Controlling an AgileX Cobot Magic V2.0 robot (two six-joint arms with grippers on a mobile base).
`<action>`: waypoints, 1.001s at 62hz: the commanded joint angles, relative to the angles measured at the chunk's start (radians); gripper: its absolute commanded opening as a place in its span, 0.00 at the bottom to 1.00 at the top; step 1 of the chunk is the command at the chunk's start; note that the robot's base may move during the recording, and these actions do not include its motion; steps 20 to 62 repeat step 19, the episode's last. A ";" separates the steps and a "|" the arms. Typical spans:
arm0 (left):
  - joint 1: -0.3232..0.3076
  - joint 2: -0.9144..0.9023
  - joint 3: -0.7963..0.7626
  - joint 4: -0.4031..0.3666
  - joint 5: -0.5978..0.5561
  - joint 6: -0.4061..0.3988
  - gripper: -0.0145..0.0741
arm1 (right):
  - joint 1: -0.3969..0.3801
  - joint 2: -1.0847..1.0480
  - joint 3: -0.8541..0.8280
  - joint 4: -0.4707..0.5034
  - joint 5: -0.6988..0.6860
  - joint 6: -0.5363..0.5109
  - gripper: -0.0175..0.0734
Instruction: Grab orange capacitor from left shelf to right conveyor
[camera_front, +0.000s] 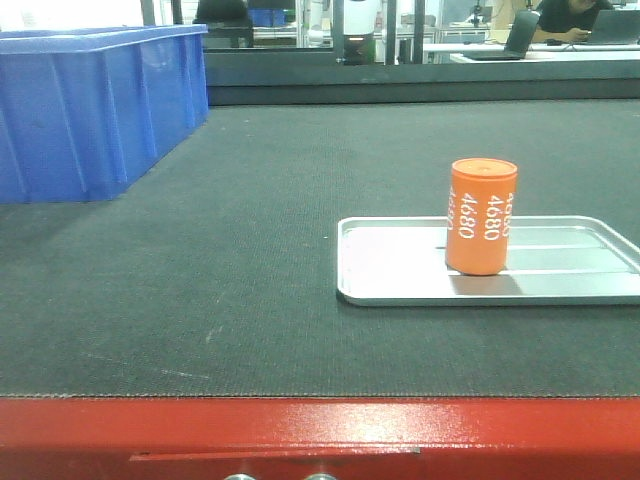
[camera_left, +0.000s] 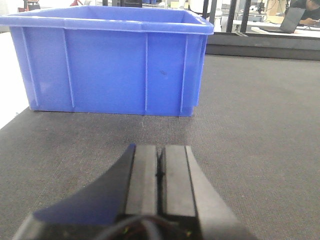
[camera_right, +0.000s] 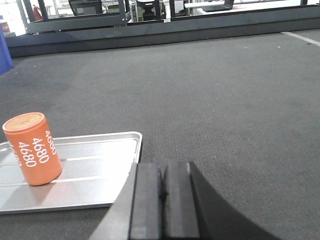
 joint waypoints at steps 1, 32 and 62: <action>-0.002 -0.010 -0.004 -0.002 -0.085 -0.002 0.02 | -0.008 -0.015 -0.005 -0.006 -0.096 -0.008 0.23; -0.002 -0.010 -0.004 -0.002 -0.085 -0.002 0.02 | -0.008 -0.015 -0.005 -0.006 -0.096 -0.008 0.23; -0.002 -0.010 -0.004 -0.002 -0.085 -0.002 0.02 | -0.008 -0.015 -0.005 -0.006 -0.096 -0.008 0.23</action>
